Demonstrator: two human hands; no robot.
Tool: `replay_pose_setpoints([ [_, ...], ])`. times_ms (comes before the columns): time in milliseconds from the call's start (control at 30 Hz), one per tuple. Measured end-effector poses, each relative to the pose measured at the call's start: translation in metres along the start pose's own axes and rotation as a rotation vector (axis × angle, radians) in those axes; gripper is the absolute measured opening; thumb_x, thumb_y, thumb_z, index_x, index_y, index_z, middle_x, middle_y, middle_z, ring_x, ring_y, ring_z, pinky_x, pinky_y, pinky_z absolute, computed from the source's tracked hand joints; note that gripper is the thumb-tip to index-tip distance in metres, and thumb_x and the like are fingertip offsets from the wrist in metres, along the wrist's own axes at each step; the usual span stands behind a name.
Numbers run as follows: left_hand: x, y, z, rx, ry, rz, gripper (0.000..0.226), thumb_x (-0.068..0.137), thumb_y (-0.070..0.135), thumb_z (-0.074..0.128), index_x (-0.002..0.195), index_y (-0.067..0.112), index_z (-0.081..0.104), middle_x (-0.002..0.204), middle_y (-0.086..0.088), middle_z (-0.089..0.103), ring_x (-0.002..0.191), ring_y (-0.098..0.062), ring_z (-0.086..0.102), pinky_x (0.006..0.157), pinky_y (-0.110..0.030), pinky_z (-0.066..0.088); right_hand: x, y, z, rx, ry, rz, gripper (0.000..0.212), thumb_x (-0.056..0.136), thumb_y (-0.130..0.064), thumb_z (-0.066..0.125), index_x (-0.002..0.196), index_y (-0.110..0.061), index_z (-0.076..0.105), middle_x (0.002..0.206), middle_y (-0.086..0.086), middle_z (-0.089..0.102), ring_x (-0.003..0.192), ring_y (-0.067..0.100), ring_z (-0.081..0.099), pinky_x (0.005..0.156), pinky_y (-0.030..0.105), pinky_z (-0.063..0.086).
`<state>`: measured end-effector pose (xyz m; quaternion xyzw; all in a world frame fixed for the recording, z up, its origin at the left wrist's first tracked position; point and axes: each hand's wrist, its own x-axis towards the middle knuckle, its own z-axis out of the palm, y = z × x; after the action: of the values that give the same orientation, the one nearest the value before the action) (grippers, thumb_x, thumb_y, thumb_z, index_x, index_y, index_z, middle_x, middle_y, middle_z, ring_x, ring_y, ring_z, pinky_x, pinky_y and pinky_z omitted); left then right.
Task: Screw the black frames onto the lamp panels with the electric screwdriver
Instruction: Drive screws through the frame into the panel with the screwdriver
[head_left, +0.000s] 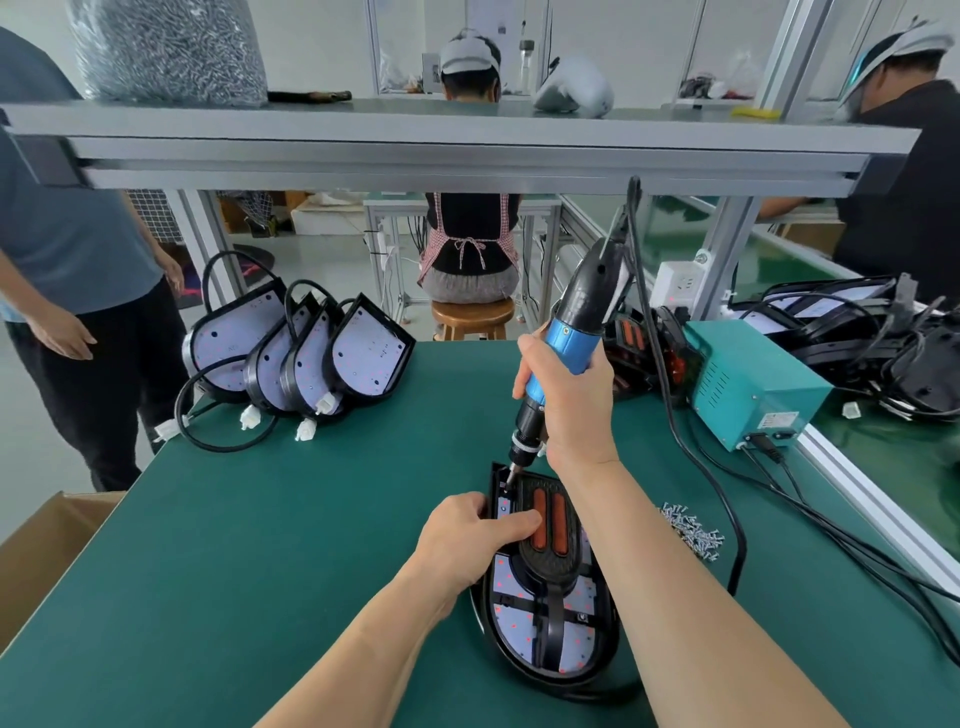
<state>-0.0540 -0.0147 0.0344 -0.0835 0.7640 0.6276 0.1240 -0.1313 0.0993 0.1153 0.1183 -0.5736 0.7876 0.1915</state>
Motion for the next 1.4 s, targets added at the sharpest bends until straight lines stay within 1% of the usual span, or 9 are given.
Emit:
replay_pose_setpoints([
  [100,0.0,0.0,0.0,-0.003,-0.008,-0.002,0.037,0.069,0.041,0.083,0.088,0.011,0.073,0.087,-0.003,0.078,0.085,-0.022,0.075,0.087,-0.041,0.059,-0.001,-0.002,-0.001,0.018,-0.019,0.033,0.025,0.079,-0.024,0.072,0.095,-0.013,0.056,0.061,0.002,0.054,0.052,0.017,0.051,0.059,0.019,0.048],
  [233,0.0,0.0,0.0,-0.025,-0.03,-0.002,0.034,0.072,0.037,0.084,0.089,0.011,0.072,0.085,-0.001,0.079,0.082,-0.018,0.076,0.078,-0.032,0.058,0.003,-0.006,-0.008,0.101,0.005,0.075,0.034,0.078,-0.028,0.074,0.106,-0.014,0.059,0.06,0.004,0.054,0.052,0.018,0.051,0.058,0.022,0.048],
  [500,-0.004,0.005,-0.001,-0.002,-0.052,-0.011,0.037,0.072,0.041,0.083,0.094,0.013,0.073,0.089,0.003,0.079,0.085,-0.014,0.075,0.079,-0.026,0.055,0.011,-0.019,-0.02,0.264,0.03,0.102,0.036,0.074,-0.03,0.074,0.099,-0.011,0.059,0.059,0.006,0.052,0.054,0.022,0.048,0.06,0.026,0.043],
  [733,-0.007,0.009,-0.001,-0.01,-0.035,-0.013,0.051,0.062,0.046,0.082,0.096,0.009,0.073,0.091,-0.002,0.079,0.087,-0.019,0.076,0.082,-0.034,0.059,0.009,-0.033,-0.051,0.514,0.213,0.211,0.026,0.082,-0.019,0.074,0.1,-0.012,0.057,0.061,0.0,0.055,0.049,0.011,0.052,0.051,0.022,0.047],
  [1000,-0.007,0.005,-0.001,-0.001,-0.054,-0.001,0.054,0.06,0.051,0.082,0.099,0.014,0.074,0.092,0.0,0.079,0.085,-0.017,0.076,0.076,-0.029,0.056,-0.021,-0.038,-0.16,0.546,0.511,0.239,0.02,0.094,-0.038,0.066,0.087,-0.02,0.059,0.067,-0.005,0.054,0.055,0.012,0.05,0.054,0.024,0.037],
  [1133,-0.004,0.004,-0.003,0.15,0.058,0.014,0.062,0.061,0.061,0.081,0.1,0.015,0.066,0.096,0.0,0.075,0.089,-0.019,0.072,0.077,-0.033,0.054,-0.041,-0.033,-0.214,0.588,0.633,0.262,0.028,0.094,-0.045,0.065,0.082,-0.021,0.058,0.068,-0.007,0.054,0.057,0.011,0.048,0.056,0.024,0.037],
  [1267,-0.007,0.014,0.0,0.499,0.278,0.059,0.062,0.073,0.073,0.07,0.096,0.018,0.051,0.091,0.006,0.063,0.084,-0.016,0.06,0.068,-0.033,0.045,-0.056,-0.02,-0.242,0.588,0.65,0.328,0.031,0.094,-0.047,0.064,0.092,-0.016,0.062,0.07,-0.006,0.053,0.055,0.01,0.048,0.049,0.02,0.04],
  [1333,-0.009,0.025,0.006,0.72,0.451,0.178,0.058,0.076,0.075,0.063,0.1,0.025,0.048,0.091,0.011,0.057,0.087,-0.019,0.057,0.071,-0.034,0.042,-0.058,-0.015,-0.246,0.608,0.64,0.352,0.032,0.094,-0.046,0.063,0.096,-0.014,0.063,0.071,-0.005,0.053,0.054,0.009,0.048,0.047,0.019,0.04],
  [1400,-0.008,0.039,0.018,0.779,0.508,0.429,0.039,0.081,0.056,0.07,0.1,0.024,0.058,0.092,0.009,0.056,0.092,-0.02,0.052,0.079,-0.037,0.043,-0.057,-0.013,-0.246,0.625,0.635,0.369,0.033,0.094,-0.047,0.064,0.098,-0.014,0.064,0.071,-0.005,0.055,0.054,0.009,0.048,0.048,0.02,0.04],
])
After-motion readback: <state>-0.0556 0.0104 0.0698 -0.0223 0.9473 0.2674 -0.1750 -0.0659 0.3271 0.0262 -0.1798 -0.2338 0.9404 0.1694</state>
